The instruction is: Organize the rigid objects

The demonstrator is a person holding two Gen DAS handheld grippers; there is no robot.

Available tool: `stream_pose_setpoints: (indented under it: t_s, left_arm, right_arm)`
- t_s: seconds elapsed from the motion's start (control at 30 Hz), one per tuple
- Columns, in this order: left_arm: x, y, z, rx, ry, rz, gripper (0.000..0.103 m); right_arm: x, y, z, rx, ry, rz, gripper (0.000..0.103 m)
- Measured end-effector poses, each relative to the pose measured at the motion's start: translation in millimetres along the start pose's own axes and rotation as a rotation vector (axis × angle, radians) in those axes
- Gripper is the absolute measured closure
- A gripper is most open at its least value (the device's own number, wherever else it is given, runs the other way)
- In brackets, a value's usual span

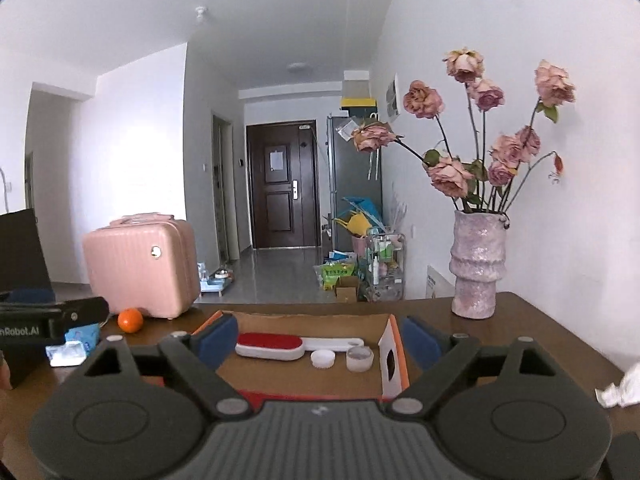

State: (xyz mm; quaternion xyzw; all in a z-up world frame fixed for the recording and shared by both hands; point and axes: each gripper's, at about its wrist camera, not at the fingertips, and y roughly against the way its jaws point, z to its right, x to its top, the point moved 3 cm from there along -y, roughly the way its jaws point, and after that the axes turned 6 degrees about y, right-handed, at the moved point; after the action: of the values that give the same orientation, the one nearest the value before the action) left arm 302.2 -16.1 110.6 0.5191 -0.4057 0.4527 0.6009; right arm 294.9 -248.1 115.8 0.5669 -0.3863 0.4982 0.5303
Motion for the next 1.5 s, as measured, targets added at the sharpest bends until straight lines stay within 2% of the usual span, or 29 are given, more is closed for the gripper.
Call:
stream_pose_setpoints:
  t_s: [0.1,0.2,0.4,0.5,0.57,0.67,0.8,1.03,1.2,1.4,1.5]
  left_arm:
    - [-16,20,-13,0.023,0.026,-0.001,0.0]
    - [-34,45,-22,0.026,0.027,0.011,0.0]
    - [-81,105,-30,0.022,-0.066,0.051,0.0]
    - [-106,127,-38,-0.023,-0.087,0.02,0.0]
    - [-122,140,-47,-0.043,-0.075,0.0,0.0]
    - [-136,149,-54,-0.03,-0.065,-0.032,0.0]
    - [-146,145,-54,-0.028,-0.063,-0.079,0.0]
    - [-151,125,-48,-0.037,-0.066,-0.114,0.0]
    - [-155,101,-48,-0.021,-0.07,-0.161,0.0]
    - [-152,66,-49,0.003,-0.075,-0.21,0.0]
    - [-147,46,-47,-0.021,-0.074,-0.232,0.0]
  right_arm:
    - [-19,22,-8,0.006,0.038,0.02,0.011]
    - [-41,41,-13,0.003,0.033,0.003,0.011]
    - [-82,91,-27,-0.014,0.072,-0.036,0.01]
    - [-101,115,-29,-0.003,0.058,-0.034,0.001]
    - [-116,129,-33,0.0,0.076,-0.041,0.001]
    - [-139,148,-37,0.005,0.06,-0.054,0.001]
    - [-155,159,-41,-0.003,0.049,-0.071,0.001]
    - [-158,145,-43,0.013,0.027,-0.092,0.001]
    - [-159,124,-45,0.031,0.027,-0.125,0.004]
    - [-155,88,-49,0.052,0.032,-0.166,0.016]
    - [-149,66,-49,0.057,0.022,-0.184,0.017]
